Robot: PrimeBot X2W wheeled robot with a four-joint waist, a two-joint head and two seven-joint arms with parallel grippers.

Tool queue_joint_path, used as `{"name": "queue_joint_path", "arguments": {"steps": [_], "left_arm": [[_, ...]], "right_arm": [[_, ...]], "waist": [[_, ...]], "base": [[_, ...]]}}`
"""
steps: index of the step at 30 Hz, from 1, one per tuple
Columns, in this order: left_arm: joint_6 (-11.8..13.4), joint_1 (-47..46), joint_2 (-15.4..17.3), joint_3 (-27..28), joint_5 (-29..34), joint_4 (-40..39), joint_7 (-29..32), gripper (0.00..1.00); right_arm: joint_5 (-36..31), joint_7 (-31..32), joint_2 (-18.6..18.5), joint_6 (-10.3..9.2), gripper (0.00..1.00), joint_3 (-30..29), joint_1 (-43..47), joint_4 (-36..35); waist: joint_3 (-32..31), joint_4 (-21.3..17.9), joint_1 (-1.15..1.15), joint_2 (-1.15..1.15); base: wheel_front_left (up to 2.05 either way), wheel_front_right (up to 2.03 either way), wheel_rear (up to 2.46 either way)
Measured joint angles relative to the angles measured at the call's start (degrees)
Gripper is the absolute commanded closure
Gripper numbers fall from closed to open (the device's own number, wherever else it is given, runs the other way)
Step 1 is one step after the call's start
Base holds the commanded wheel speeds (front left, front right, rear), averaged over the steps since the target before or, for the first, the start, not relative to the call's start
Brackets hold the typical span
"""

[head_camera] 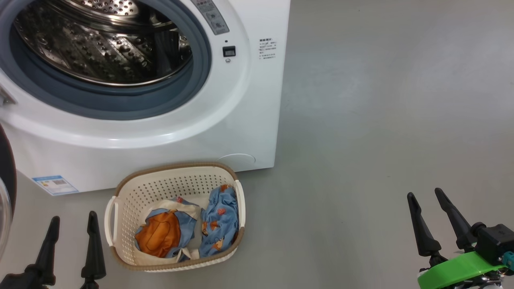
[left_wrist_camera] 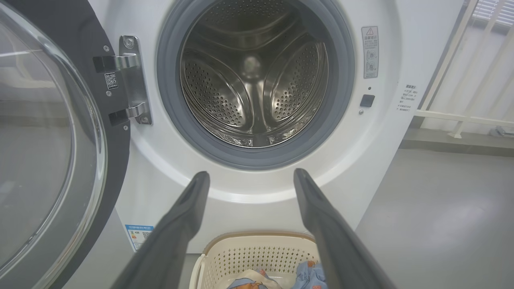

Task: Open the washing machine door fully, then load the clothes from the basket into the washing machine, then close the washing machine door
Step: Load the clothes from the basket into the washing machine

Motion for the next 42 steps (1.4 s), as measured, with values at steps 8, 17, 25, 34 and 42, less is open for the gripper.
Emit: {"name": "queue_joint_path", "arguments": {"steps": [8,17,25,34,42], "left_arm": [[0.00,-0.15,0.02,-0.01,-0.02,0.00,0.00,0.00],[0.00,-1.35,0.07,-0.48,-0.31,0.01,0.00,0.00],[0.00,-1.35,0.07,-1.03,-0.31,0.03,0.00,0.00],[0.00,-1.40,0.02,-2.04,-0.32,2.44,0.00,0.00],[0.00,-3.63,0.53,-4.75,-0.32,7.36,0.01,0.00]], "right_arm": [[0.00,0.00,0.26,0.00,0.07,0.02,-0.15,-0.04],[0.00,0.00,0.34,0.00,0.07,0.00,-0.93,-0.12],[0.00,0.00,0.42,0.00,0.07,-0.01,-1.21,-0.30],[0.00,0.00,0.69,0.00,0.08,-0.01,-1.31,-0.38],[-0.01,0.00,1.36,0.00,0.07,-0.09,-1.63,-0.92]], "waist": [[0.51,-0.19,0.00,0.00],[1.04,-0.29,0.00,0.00],[1.60,-0.27,0.00,0.00],[2.16,-0.40,0.00,0.00],[3.93,-0.61,0.00,0.00]], "base": [[0.78,-1.06,0.28],[0.32,-0.32,0.00],[0.00,0.00,0.00],[0.00,0.00,0.00],[0.00,0.00,0.00]]}}
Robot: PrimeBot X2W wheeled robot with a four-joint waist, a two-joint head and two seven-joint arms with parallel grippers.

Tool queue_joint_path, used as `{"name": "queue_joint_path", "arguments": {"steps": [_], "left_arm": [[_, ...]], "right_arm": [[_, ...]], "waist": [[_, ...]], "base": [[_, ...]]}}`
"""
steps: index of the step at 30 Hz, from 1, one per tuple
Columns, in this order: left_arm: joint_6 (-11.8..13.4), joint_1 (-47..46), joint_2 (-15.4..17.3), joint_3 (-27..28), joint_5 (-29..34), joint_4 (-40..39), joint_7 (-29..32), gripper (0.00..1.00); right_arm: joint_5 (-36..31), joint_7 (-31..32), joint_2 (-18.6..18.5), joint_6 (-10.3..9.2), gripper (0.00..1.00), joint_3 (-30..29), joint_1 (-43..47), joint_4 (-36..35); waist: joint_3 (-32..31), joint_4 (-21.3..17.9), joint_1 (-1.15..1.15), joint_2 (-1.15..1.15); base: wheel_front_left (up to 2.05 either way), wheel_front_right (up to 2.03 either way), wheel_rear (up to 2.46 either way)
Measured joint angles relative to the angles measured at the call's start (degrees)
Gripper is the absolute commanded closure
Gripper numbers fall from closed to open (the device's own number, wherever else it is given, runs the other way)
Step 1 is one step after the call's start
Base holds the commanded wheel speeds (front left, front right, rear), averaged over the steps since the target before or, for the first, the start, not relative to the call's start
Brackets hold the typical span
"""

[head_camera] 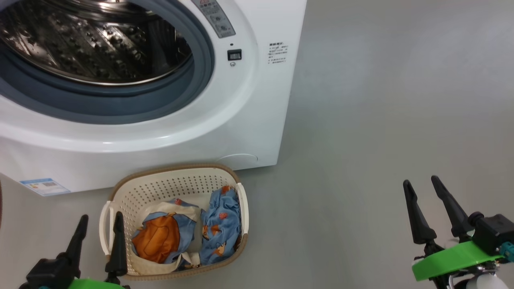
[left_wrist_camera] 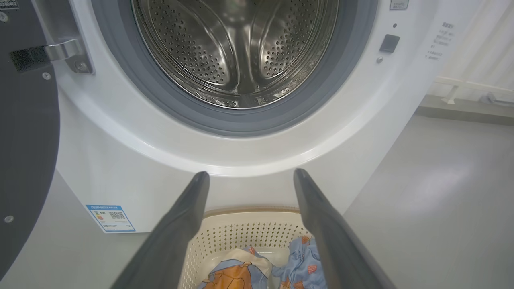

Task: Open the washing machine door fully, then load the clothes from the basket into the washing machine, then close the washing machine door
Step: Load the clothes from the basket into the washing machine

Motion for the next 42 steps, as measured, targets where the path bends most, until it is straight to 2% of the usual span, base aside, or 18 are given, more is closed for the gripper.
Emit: {"name": "queue_joint_path", "arguments": {"steps": [14,27,42], "left_arm": [[0.00,-8.79,2.49,-5.54,-0.10,11.06,0.02,0.00],[0.00,-20.57,4.74,-11.46,-2.13,24.28,0.05,0.00],[0.00,-33.22,6.50,-15.11,-3.24,36.45,0.05,0.00]], "right_arm": [[-0.53,0.00,1.34,0.00,0.08,0.00,-4.94,-0.87],[-0.69,0.00,2.32,0.00,0.09,0.52,-10.24,-1.44],[-1.10,-0.01,3.75,0.00,0.09,1.83,-17.08,-1.79]], "waist": [[6.97,-0.51,0.01,0.00],[15.26,-1.12,0.01,0.00],[25.50,-1.78,0.01,0.00]], "base": [[0.00,0.00,0.00],[0.00,0.00,0.00],[0.00,0.00,0.00]]}}
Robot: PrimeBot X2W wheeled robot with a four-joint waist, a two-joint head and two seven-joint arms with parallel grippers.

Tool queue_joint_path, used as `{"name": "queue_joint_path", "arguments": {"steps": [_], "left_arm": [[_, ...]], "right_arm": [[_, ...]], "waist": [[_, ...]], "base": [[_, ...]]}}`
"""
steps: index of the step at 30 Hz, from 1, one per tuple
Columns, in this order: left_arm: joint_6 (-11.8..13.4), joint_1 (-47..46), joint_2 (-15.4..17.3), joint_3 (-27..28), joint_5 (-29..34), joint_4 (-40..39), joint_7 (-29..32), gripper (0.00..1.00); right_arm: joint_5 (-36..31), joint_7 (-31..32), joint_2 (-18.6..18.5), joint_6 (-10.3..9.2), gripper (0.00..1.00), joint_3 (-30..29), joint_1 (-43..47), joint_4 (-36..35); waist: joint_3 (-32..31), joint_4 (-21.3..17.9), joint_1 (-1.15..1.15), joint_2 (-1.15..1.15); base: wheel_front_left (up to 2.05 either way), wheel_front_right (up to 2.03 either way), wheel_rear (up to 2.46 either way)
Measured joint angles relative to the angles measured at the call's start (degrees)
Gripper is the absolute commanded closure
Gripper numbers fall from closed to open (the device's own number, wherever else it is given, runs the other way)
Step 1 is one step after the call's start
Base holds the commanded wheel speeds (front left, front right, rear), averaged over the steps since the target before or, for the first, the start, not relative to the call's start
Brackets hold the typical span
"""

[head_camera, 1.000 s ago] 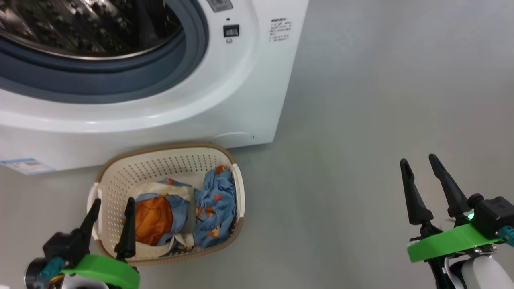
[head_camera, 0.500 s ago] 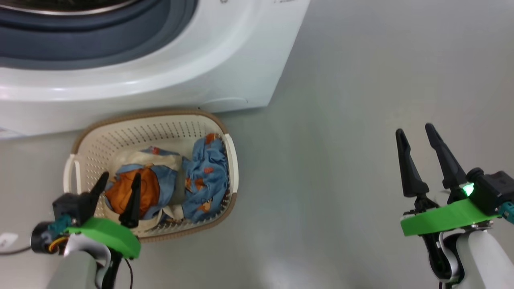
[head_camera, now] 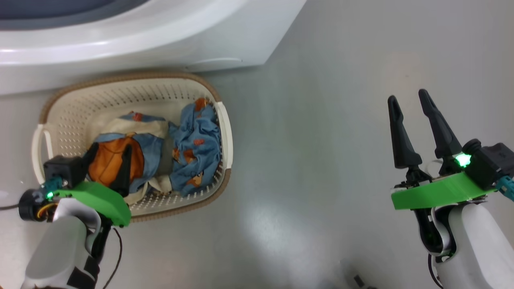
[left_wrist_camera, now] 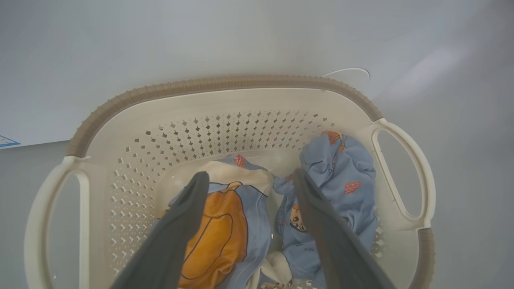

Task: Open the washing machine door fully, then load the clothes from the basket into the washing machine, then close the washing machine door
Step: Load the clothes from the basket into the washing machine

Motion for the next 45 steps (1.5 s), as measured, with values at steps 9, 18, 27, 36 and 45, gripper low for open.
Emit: {"name": "queue_joint_path", "arguments": {"steps": [9,18,27,36,45], "left_arm": [[0.00,-6.89,1.23,-2.54,-0.59,6.95,0.00,0.00],[-0.01,-14.52,2.36,-5.26,-0.98,14.16,0.11,0.00],[-0.01,-19.21,3.77,-6.86,-0.99,17.44,1.76,0.00],[0.00,-21.01,4.34,-8.23,-0.98,18.76,3.15,0.00],[0.00,-21.60,5.01,-9.61,-0.98,19.39,4.81,0.00]], "right_arm": [[0.00,-0.15,0.93,0.00,0.10,0.41,-3.25,-0.22],[0.00,-0.16,1.85,0.00,0.11,1.51,-6.09,-0.73],[0.00,-0.18,2.40,0.00,0.11,1.74,-7.32,-1.20],[0.00,-0.18,3.05,0.00,0.11,1.85,-7.71,-1.34],[0.00,-0.23,3.48,0.00,0.11,2.09,-8.19,-1.76]], "waist": [[5.75,0.06,-0.01,0.00],[11.34,-0.33,0.00,0.00],[14.83,-0.94,-0.01,0.00],[16.47,-1.87,-0.01,0.00],[16.64,-2.75,-0.01,0.00]], "base": [[0.00,0.00,0.00],[0.00,0.00,0.00],[0.00,0.00,0.00],[0.00,0.00,0.00],[0.00,0.00,0.00]]}}
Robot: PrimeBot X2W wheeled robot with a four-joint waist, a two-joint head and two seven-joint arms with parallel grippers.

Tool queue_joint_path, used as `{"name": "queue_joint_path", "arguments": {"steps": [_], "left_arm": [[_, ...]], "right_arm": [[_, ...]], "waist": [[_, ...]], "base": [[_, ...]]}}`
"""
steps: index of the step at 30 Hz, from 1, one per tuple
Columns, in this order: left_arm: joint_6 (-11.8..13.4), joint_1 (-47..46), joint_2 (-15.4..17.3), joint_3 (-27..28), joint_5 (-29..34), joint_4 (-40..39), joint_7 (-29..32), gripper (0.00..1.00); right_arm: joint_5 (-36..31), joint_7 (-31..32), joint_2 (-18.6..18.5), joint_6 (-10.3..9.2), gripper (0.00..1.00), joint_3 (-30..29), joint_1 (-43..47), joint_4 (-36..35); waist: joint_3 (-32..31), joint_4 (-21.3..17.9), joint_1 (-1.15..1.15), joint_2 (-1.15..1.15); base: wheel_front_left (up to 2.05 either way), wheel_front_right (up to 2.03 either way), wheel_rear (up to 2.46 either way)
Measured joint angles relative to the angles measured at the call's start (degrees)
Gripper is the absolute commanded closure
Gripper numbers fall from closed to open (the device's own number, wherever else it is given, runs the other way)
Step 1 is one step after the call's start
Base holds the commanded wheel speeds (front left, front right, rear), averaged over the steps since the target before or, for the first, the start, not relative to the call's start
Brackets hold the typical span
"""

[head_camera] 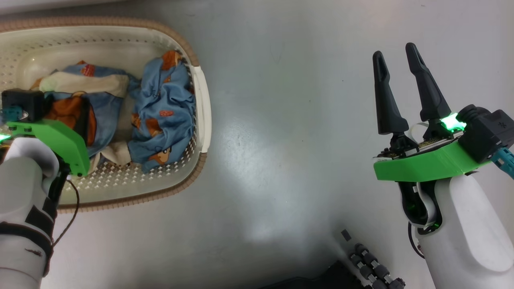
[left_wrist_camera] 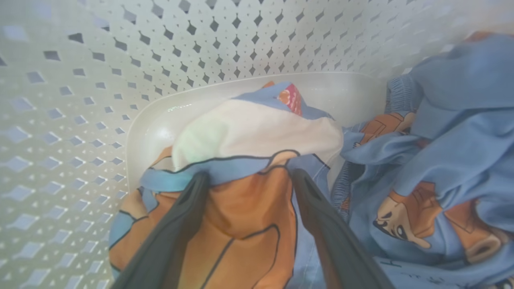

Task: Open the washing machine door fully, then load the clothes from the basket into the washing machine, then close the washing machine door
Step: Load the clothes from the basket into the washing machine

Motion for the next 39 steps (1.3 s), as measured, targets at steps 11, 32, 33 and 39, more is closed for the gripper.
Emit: {"name": "queue_joint_path", "arguments": {"steps": [11,32,33,39], "left_arm": [[0.00,0.02,0.34,-1.53,-0.86,0.45,1.61,1.00],[-0.01,6.78,-3.11,-3.36,-8.98,-1.26,-2.96,1.00],[-0.01,7.34,-3.26,-3.48,-9.42,-1.56,-3.34,1.00],[0.00,10.84,-3.39,-3.63,-12.21,-3.54,-4.31,1.00]], "right_arm": [[0.00,0.00,0.19,0.00,0.10,0.19,0.02,-0.09],[-0.01,0.00,-0.87,0.00,0.10,-0.66,2.54,1.05],[-0.01,0.00,-1.01,0.00,0.10,-0.75,2.69,1.15],[-0.01,0.00,-1.92,0.00,0.10,-2.12,5.07,1.74]], "waist": [[-0.52,-0.73,0.00,0.00],[-9.58,0.74,0.00,0.00],[-10.23,0.85,0.00,0.00],[-14.52,1.56,-0.01,0.00]], "base": [[0.00,0.00,0.00],[0.00,0.00,0.00],[0.00,0.00,0.00],[0.00,0.00,0.00]]}}
